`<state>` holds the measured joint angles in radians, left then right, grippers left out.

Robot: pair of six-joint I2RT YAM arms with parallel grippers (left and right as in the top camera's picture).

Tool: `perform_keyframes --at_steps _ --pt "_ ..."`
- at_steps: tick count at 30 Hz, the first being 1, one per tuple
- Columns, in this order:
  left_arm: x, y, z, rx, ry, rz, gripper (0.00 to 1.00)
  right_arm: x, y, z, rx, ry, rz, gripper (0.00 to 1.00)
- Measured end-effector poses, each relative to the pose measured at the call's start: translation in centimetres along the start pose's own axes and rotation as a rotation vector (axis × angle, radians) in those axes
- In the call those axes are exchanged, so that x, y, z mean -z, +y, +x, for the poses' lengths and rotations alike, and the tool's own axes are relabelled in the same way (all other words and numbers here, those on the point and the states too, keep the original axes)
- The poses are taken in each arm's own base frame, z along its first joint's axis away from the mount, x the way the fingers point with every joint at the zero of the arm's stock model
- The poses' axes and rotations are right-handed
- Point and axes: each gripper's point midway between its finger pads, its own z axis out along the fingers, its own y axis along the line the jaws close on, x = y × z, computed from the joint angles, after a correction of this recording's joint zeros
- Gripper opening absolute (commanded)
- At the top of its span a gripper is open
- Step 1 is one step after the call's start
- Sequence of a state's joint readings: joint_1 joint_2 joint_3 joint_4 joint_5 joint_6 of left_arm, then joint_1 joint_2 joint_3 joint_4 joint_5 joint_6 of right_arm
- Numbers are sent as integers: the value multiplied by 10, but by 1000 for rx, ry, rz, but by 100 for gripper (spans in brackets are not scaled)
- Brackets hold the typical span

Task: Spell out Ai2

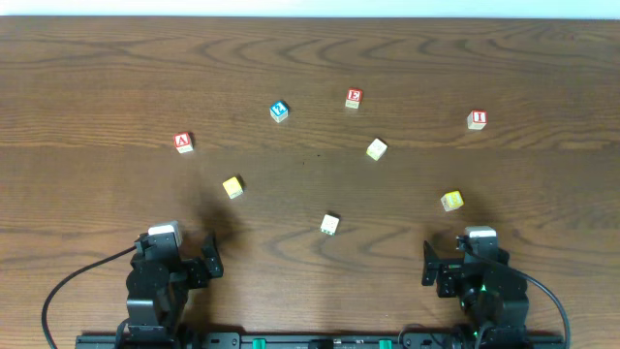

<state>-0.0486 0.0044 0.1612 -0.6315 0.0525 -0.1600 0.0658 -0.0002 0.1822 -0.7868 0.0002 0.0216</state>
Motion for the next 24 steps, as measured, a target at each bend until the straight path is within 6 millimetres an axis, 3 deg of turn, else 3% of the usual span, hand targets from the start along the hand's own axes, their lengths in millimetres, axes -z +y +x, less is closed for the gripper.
perform_keyframes --at_steps 2,24 --pt "1 5 10 -4 44 -26 95 0 1 3 8 14 -6 99" --pt "2 12 11 -7 46 -66 95 0 4 5 19 22 -24 99"
